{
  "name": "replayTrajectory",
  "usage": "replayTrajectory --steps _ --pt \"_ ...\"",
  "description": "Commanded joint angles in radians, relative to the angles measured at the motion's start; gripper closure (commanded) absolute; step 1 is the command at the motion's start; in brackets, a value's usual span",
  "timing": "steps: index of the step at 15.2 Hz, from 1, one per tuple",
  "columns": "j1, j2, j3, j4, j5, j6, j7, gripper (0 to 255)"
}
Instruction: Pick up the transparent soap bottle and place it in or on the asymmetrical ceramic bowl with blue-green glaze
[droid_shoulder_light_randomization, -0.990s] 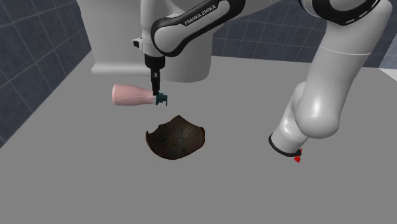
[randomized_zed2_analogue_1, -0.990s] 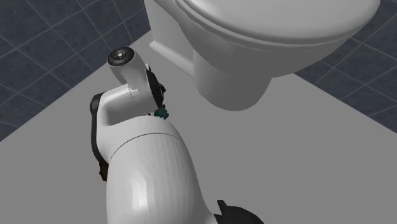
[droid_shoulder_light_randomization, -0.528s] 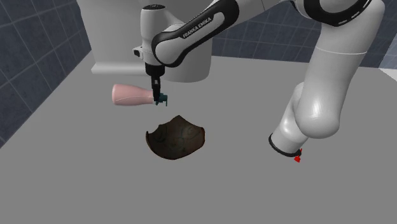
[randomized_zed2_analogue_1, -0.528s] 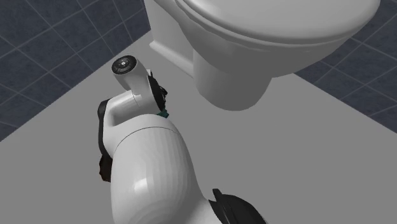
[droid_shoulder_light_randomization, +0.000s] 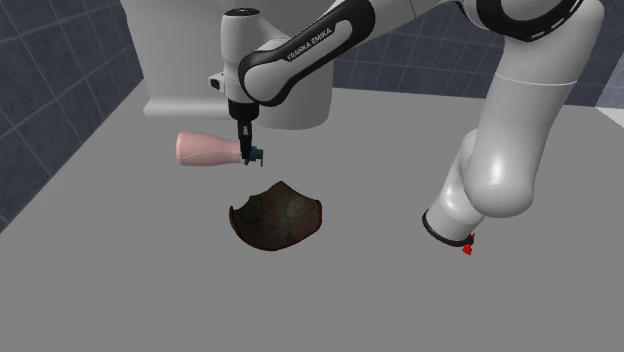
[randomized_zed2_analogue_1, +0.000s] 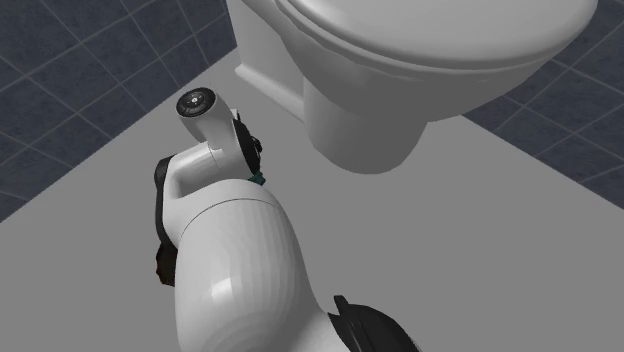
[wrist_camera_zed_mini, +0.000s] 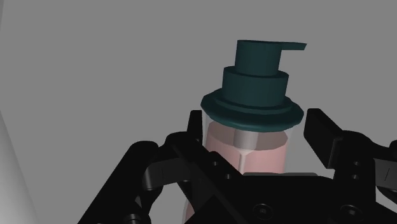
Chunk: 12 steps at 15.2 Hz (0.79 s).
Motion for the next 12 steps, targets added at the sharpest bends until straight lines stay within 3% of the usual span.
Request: replayTrajectory --steps 1,8,12 --pt "0.000 0.001 0.000 -0.001 0.000 0.000 0.000 255" --pt "0.000 0.001 0.000 0.000 0.000 0.000 0.000 255" --pt "-0.001 -0.027 0.001 0.020 0.006 -0.048 -0.006 255"
